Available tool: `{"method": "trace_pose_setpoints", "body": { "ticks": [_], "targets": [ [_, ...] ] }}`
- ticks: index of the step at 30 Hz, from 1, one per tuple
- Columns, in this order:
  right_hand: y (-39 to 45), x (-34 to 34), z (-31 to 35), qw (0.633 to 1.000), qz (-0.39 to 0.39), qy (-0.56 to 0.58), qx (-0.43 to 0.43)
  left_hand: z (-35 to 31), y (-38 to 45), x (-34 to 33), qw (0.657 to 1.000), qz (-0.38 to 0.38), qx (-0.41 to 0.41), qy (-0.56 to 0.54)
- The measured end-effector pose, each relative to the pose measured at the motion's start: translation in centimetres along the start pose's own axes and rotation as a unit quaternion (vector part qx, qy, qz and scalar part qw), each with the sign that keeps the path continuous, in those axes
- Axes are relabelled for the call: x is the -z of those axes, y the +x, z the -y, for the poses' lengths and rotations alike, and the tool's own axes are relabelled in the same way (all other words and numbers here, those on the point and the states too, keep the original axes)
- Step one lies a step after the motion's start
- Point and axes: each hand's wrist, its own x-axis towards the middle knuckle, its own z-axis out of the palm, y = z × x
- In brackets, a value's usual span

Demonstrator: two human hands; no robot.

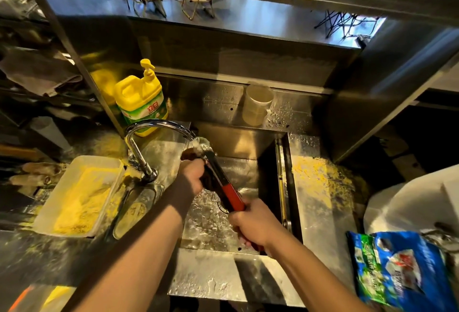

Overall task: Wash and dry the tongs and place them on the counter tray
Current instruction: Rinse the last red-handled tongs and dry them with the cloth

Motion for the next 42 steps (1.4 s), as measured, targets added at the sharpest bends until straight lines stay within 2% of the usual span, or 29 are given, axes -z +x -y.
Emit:
{"method": "trace_pose_setpoints", "body": {
  "ticks": [4, 6, 8, 12, 16, 19, 20, 21, 22, 25, 29, 33, 36, 38, 40, 41, 42],
  "targets": [
    [0.6, 0.7, 0.7, 1.0, -0.027, 0.009, -0.006, 0.8, -1.1, -1.0, 0.997, 0.073, 0.012, 0.038],
    [0.3, 0.7, 0.6, 1.0, -0.016, 0.0, -0.006, 0.3, -1.1, -1.0, 0.999, 0.022, -0.032, 0.035],
    [0.0, 1.2, 0.5, 1.0, -0.011, -0.002, -0.008, 0.2, -0.4, -0.7, 0.999, -0.013, -0.041, -0.009],
    [0.7, 1.4, 1.1, 0.999, -0.037, -0.015, -0.003, 1.0, -1.3, -1.4, 0.998, 0.057, 0.005, 0.035],
    [0.2, 1.7, 1.1, 0.999, -0.012, -0.032, 0.001, 0.0, 0.1, -0.8, 0.999, -0.01, -0.037, -0.01],
    [0.8, 1.7, 1.5, 0.999, -0.035, -0.042, 0.007, 0.6, -1.0, -1.4, 0.997, 0.078, 0.008, 0.002],
    [0.8, 1.5, 1.6, 0.998, -0.036, -0.051, 0.014, 0.7, -1.1, -1.3, 0.997, 0.08, 0.011, 0.01],
    [0.5, 1.4, 1.5, 0.998, -0.03, -0.055, 0.016, 0.6, -0.8, -1.1, 0.997, 0.072, 0.003, 0.005],
    [0.1, 1.5, 1.2, 0.998, -0.017, -0.052, 0.013, 0.3, -0.4, -0.6, 0.999, 0.033, -0.021, 0.001],
    [-1.6, 3.8, 0.6, 0.999, 0.026, -0.027, -0.021, -0.7, 0.6, 0.9, 0.99, -0.116, -0.07, -0.038],
    [-3.2, 7.0, 0.3, 0.999, 0.022, -0.007, -0.045, -0.3, 0.3, 2.4, 0.985, -0.151, -0.076, -0.027],
    [-4.1, 7.6, 0.5, 0.996, -0.029, 0.065, -0.045, 1.6, -0.8, 3.6, 0.992, -0.107, -0.066, 0.012],
    [-3.9, 6.9, 0.9, 0.996, -0.086, -0.008, -0.029, 3.0, -2.2, 3.5, 0.997, -0.044, -0.059, 0.032],
    [-3.8, 6.3, 1.1, 0.968, -0.161, -0.191, 0.007, 3.4, -2.8, 3.4, 0.996, -0.015, -0.051, 0.065],
    [-3.8, 5.8, 0.7, 0.88, -0.242, -0.407, 0.03, 3.3, -3.5, 3.2, 0.995, 0.008, -0.053, 0.089],
    [-3.8, 5.6, 0.6, 0.839, -0.277, -0.467, 0.033, 3.2, -3.8, 3.0, 0.994, 0.022, -0.056, 0.093],
    [-3.9, 5.4, 0.4, 0.814, -0.302, -0.495, 0.032, 3.2, -4.0, 2.8, 0.993, 0.037, -0.06, 0.098]
  ]
}}
